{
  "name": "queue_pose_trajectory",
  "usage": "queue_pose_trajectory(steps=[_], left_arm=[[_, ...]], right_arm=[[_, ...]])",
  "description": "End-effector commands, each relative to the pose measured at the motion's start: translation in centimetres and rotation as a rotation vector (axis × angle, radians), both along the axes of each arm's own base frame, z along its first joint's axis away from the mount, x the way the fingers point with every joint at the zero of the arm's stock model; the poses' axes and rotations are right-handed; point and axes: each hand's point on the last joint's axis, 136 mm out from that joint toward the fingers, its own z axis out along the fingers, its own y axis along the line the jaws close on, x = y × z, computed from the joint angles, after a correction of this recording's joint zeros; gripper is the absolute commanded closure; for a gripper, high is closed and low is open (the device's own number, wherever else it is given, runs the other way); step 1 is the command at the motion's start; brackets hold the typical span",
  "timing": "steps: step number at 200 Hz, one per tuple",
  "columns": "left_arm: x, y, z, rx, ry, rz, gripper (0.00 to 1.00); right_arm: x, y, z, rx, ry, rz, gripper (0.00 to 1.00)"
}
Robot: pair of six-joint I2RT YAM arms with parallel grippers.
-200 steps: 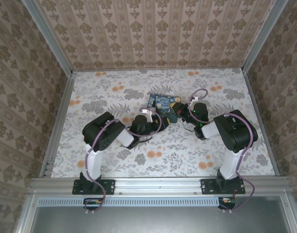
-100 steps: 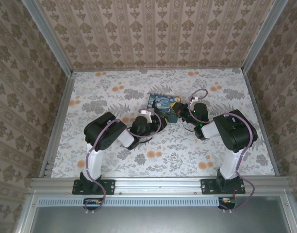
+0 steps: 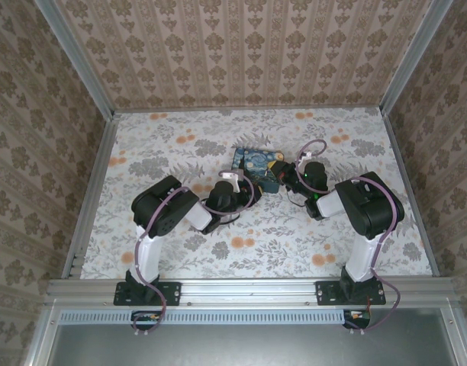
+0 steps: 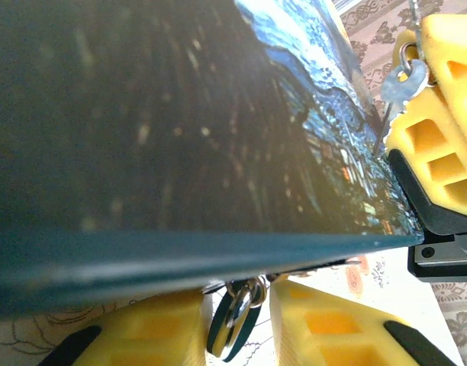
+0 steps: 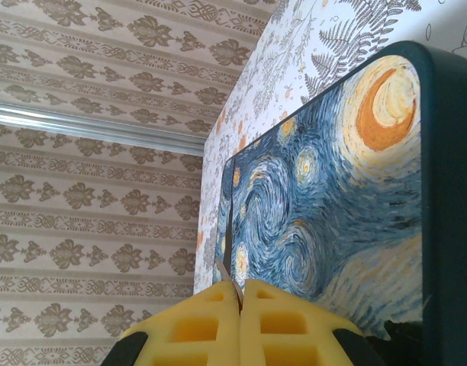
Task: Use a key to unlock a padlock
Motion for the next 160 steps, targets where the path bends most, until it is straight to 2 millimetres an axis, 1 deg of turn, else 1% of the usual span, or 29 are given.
queue_pose_trajectory(steps=[1, 22, 48, 62, 88, 112, 128, 160], left_arm=[[-0.2, -0.1, -1.3, 0.060, 0.024, -0.012, 0.75], [-0.1, -0.1, -1.2, 0.060, 0.025, -0.013, 0.79], [0.0, 0.0, -1.0, 0.044, 0.033, -0.014, 0.87], [0.1, 0.0, -0.7, 0.020, 0.046, -0.015, 0.93], [0.2, 0.4, 0.0, -0.027, 0.075, -0.006, 0.99], [0.5, 1.1, 0.4, -0.059, 0.101, 0.016, 1.00], [0.9, 1.9, 0.8, -0.081, 0.115, 0.036, 1.00], [1.4, 3.1, 1.7, -0.130, 0.139, 0.052, 1.00]], right_arm=[[-0.8, -0.2, -2.8, -0.021, 0.089, 0.011, 1.00], [-0.7, -0.1, -2.7, -0.017, 0.088, 0.014, 1.00], [-0.7, 0.0, -2.1, -0.008, 0.079, 0.021, 1.00], [-0.6, 0.1, -1.3, 0.000, 0.064, 0.027, 1.00], [-0.8, 0.0, 0.6, 0.004, 0.029, 0.041, 1.00], [-1.9, -0.1, 2.4, -0.011, -0.008, 0.061, 1.00], [-3.1, -0.3, 3.0, -0.026, -0.018, 0.073, 1.00], [-5.9, -0.6, 2.7, -0.040, -0.012, 0.107, 1.00]])
